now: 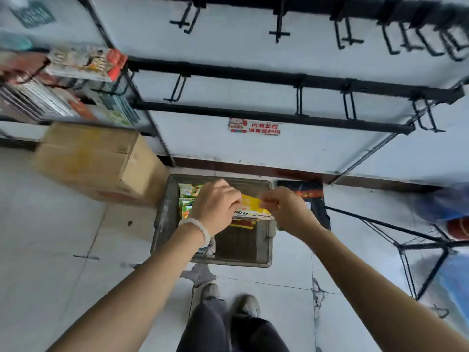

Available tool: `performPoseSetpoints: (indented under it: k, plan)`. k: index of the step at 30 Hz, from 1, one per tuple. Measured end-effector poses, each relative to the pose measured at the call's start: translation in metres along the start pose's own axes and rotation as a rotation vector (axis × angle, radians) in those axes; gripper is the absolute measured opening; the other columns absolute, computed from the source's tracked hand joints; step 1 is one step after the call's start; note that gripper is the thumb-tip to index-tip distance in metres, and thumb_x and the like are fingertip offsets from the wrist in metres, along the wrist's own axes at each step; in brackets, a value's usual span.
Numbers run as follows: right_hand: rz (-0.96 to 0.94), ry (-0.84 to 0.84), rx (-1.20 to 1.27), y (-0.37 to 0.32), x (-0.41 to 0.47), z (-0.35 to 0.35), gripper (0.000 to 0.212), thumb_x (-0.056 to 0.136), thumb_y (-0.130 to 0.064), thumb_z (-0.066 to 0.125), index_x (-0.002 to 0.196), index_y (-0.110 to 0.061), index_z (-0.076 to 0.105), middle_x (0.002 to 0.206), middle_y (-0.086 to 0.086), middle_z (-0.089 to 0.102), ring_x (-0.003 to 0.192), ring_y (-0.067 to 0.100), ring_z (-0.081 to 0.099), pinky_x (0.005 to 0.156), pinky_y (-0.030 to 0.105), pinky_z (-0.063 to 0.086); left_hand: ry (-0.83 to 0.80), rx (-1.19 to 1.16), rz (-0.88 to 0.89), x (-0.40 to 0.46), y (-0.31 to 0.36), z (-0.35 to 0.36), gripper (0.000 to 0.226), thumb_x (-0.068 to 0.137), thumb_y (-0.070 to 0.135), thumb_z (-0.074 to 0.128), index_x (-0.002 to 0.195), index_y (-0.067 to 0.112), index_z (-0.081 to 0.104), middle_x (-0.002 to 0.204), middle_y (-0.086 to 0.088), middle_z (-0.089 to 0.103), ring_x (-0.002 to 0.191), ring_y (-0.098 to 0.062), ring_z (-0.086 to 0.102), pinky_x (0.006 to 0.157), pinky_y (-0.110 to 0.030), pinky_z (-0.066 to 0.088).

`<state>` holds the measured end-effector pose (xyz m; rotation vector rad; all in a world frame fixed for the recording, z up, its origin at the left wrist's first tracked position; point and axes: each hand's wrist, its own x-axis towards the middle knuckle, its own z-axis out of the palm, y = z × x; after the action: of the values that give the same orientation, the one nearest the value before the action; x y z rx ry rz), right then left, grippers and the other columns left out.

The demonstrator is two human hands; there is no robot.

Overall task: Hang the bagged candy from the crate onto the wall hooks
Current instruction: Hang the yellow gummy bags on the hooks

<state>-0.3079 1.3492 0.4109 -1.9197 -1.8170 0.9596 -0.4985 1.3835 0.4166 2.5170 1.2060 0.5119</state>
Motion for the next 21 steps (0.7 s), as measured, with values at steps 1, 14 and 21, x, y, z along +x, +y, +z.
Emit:
performPoseSetpoints:
  k: [1,14,21]
  plan:
    - [0.007,0.006,0.014,-0.009,-0.007,-0.01,0.014,0.088,-0.02,0.058,0.096,-0.013,0.067,0.083,-0.008,0.055,0.082,0.014,0.053,0.064,0.022,0.036,0.015,0.009,0.002,-0.001,0.01,-0.013,0.012,0.076,0.017,0.071,0.065,0.015,0.066,0.066,0.005,0.067,0.072,-0.018,0.057,0.068,-0.031,0.045]
    - [-0.076,0.083,0.104,-0.125,-0.018,-0.088,0.018,0.087,-0.028,0.06,0.084,-0.012,0.067,0.081,-0.003,0.063,0.078,0.014,0.057,0.07,0.028,0.044,0.104,0.064,0.005,0.012,0.016,-0.144,0.012,0.084,0.024,0.064,0.075,0.016,0.066,0.082,0.005,0.068,0.088,-0.018,0.053,0.078,-0.034,0.043]
    - [-0.136,0.279,0.151,-0.213,0.011,-0.122,0.01,0.085,-0.023,0.063,0.08,-0.016,0.068,0.075,-0.002,0.063,0.068,0.009,0.054,0.054,0.01,0.037,0.234,0.159,0.104,0.047,-0.021,-0.238,0.011,0.084,0.027,0.063,0.077,0.019,0.067,0.082,0.007,0.069,0.086,-0.019,0.053,0.078,-0.036,0.041]
